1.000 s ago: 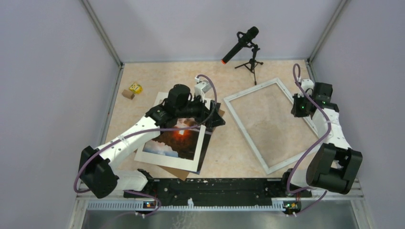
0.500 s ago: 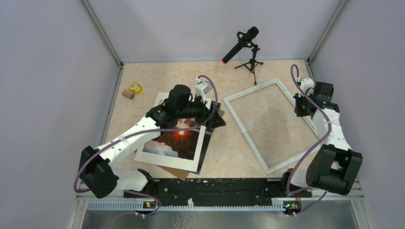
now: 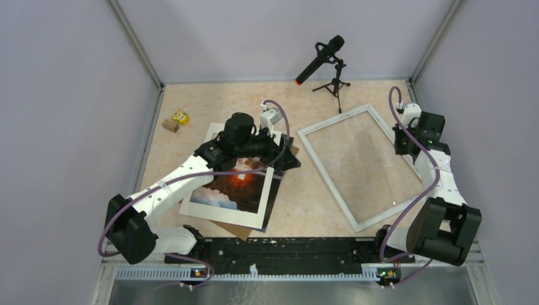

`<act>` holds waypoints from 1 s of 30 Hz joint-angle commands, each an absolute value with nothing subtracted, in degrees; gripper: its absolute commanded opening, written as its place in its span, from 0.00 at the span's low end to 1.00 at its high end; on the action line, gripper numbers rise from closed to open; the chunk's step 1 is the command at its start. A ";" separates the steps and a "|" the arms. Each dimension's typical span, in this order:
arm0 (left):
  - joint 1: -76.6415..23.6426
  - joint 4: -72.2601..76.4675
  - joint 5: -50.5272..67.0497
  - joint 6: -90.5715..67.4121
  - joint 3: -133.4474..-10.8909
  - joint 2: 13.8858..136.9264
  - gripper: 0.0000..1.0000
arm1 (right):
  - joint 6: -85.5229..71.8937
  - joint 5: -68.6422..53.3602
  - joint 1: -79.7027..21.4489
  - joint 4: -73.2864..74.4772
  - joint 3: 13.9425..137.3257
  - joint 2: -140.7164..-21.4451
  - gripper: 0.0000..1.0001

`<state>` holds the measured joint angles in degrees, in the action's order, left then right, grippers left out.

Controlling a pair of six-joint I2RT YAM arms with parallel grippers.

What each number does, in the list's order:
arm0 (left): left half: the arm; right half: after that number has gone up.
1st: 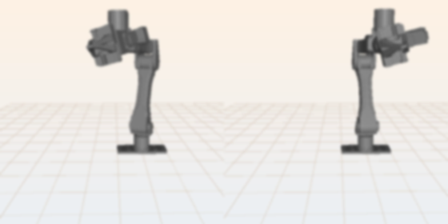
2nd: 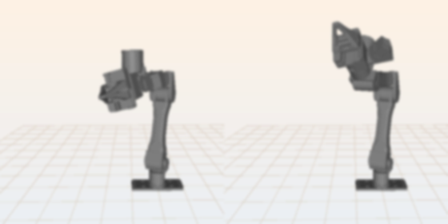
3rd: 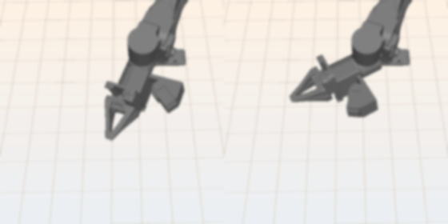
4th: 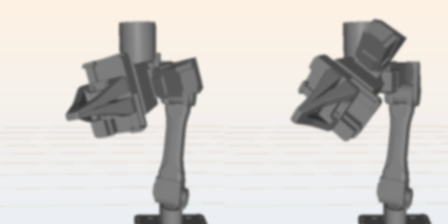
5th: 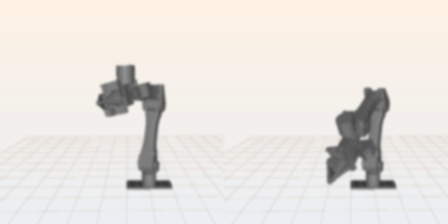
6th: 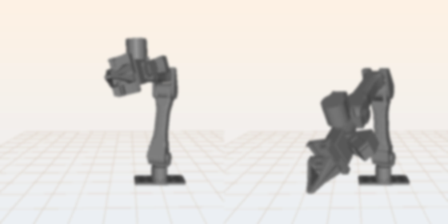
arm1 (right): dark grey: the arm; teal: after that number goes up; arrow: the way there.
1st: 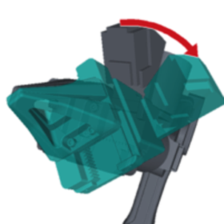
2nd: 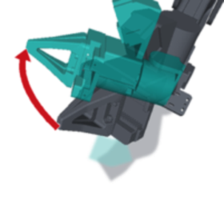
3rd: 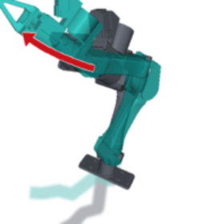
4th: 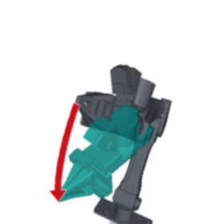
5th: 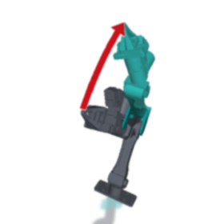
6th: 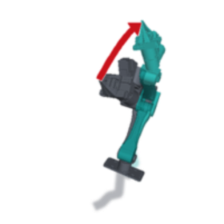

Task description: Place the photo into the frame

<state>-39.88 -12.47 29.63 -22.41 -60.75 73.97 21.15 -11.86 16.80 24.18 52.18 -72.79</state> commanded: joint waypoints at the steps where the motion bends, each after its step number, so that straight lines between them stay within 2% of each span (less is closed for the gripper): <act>1: -40.17 -9.44 30.44 -22.07 -61.17 73.08 0.98 | 17.35 -13.97 17.84 18.28 50.96 -69.92 0.00; 13: -40.28 -9.12 31.13 -22.50 -61.00 73.14 0.98 | 12.58 -9.62 18.62 14.61 45.36 -64.30 0.00; 30: -40.30 -8.87 31.21 -22.50 -60.82 73.01 0.98 | 11.07 -11.06 20.34 12.73 42.88 -63.09 0.00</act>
<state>-39.94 -12.01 30.46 -22.44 -60.75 73.97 11.79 -10.17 19.79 16.25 43.46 -64.77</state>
